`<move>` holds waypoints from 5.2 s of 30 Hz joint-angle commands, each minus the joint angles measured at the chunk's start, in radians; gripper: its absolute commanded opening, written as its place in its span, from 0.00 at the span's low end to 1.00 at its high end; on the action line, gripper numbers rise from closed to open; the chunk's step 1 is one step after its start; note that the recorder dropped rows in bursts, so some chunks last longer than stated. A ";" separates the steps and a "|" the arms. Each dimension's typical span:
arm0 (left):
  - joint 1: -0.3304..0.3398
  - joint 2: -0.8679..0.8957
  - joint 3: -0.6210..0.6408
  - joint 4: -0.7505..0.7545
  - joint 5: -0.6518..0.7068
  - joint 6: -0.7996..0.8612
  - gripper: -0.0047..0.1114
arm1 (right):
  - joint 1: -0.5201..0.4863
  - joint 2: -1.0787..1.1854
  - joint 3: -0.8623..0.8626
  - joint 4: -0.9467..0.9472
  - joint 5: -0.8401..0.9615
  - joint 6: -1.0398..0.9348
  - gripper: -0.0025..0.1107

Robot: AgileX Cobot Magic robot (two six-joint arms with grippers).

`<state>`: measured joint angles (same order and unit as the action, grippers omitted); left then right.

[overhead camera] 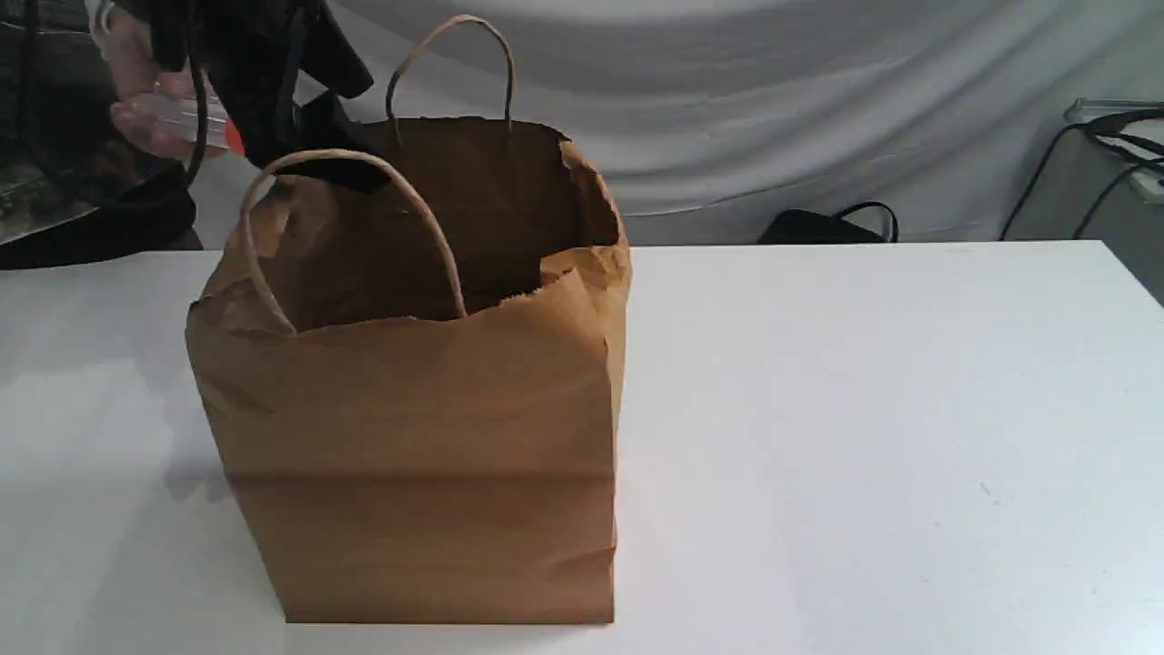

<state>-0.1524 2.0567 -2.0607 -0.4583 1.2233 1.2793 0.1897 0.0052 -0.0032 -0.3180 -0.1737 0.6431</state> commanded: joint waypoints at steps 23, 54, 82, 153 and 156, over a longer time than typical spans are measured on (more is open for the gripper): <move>0.001 0.077 -0.001 -0.094 -0.002 0.000 0.32 | -0.003 -0.005 0.003 -0.004 -0.026 -0.004 0.02; 0.001 0.077 -0.001 -0.094 -0.002 -0.030 0.04 | -0.003 0.161 -0.113 0.032 -0.898 -0.485 0.02; 0.001 0.077 -0.001 -0.158 -0.002 -0.021 0.04 | -0.001 1.396 -1.027 -0.660 -0.948 0.122 0.02; -0.034 0.077 0.154 0.091 -0.002 -0.607 0.04 | 0.240 1.765 -1.410 -0.698 -0.776 0.053 0.02; -0.034 0.086 0.186 0.069 -0.002 -0.542 0.04 | 0.240 1.808 -1.487 -0.715 -0.776 0.088 0.02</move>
<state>-0.1823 2.1373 -1.8932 -0.3972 1.2271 0.6829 0.4282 1.8022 -1.4426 -1.0594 -0.9469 0.7143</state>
